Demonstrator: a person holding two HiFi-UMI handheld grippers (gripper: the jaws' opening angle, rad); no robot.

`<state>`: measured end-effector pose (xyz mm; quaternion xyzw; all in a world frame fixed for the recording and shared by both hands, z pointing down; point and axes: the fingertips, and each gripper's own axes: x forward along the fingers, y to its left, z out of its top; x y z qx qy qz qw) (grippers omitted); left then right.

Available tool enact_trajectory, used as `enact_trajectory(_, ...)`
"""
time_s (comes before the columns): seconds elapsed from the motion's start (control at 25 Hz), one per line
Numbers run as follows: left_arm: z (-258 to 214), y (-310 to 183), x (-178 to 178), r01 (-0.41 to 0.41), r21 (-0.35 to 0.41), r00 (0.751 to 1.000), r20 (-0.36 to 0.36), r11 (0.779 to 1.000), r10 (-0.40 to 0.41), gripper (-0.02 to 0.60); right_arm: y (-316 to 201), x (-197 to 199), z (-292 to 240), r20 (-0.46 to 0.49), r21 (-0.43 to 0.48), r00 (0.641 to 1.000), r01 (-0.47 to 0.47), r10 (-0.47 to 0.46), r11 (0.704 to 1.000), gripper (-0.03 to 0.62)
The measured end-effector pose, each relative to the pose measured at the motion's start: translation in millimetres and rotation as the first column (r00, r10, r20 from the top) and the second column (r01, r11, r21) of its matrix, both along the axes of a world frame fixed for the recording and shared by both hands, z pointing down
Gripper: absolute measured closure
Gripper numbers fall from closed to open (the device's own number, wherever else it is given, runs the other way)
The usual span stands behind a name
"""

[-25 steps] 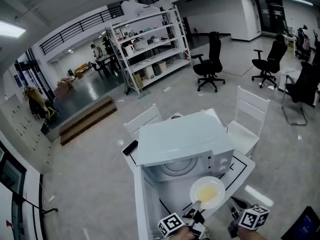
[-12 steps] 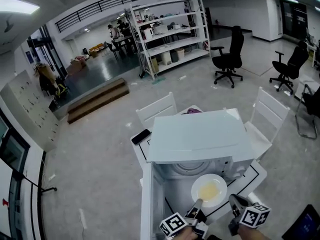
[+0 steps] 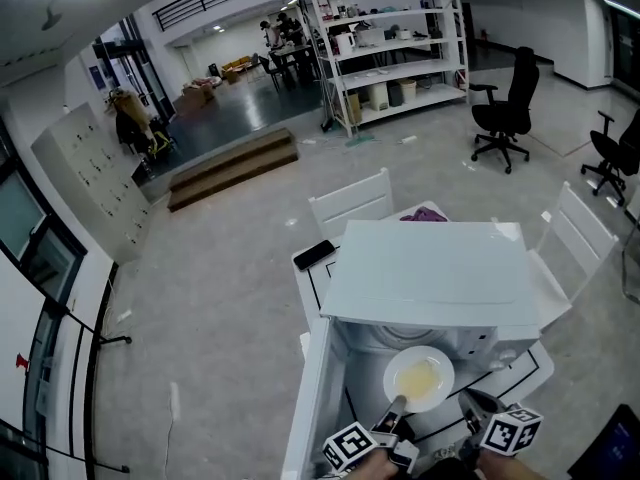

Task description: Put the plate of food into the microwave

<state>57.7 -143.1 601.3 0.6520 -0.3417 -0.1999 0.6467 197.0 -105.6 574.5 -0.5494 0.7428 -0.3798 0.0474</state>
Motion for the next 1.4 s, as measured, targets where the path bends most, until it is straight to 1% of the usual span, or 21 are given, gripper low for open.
enact_trajectory(0.24, 8.6, -19.0, -3.3, 0.103, -0.016, 0.994, 0.027, 0.995, -0.103, 0.565, -18.8, -5.6, 3.8, -0.009, -0.009, 0.991, 0.133, -0.133, 0.991, 0.594)
enact_trajectory(0.44, 16.5, -31.4, 0.3, 0.146, -0.034, 0.989, 0.043, 0.989, -0.144, 0.565, -31.2, -7.1, 10.8, -0.005, -0.015, 0.981, 0.191, -0.191, 0.981, 0.594)
enact_trajectory(0.64, 26.3, -39.2, -1.5, 0.185, -0.051, 0.982, 0.057, 0.982, -0.182, 0.565, -39.4, -10.9, 21.9, -0.002, -0.026, 0.974, 0.227, -0.227, 0.974, 0.594)
enact_trajectory(0.96, 35.4, -49.7, 1.1, 0.214, -0.083, 0.976, 0.069, 0.973, -0.209, 0.565, -43.4, -15.2, 33.5, 0.005, -0.051, 0.965, 0.262, -0.262, 0.964, 0.594)
enact_trajectory(1.4, 47.8, -67.7, 1.7, 0.255, -0.113, 0.965, 0.086, 0.960, -0.246, 0.565, -48.5, -8.2, 37.8, 0.013, -0.055, 0.965, 0.263, -0.263, 0.963, 0.594)
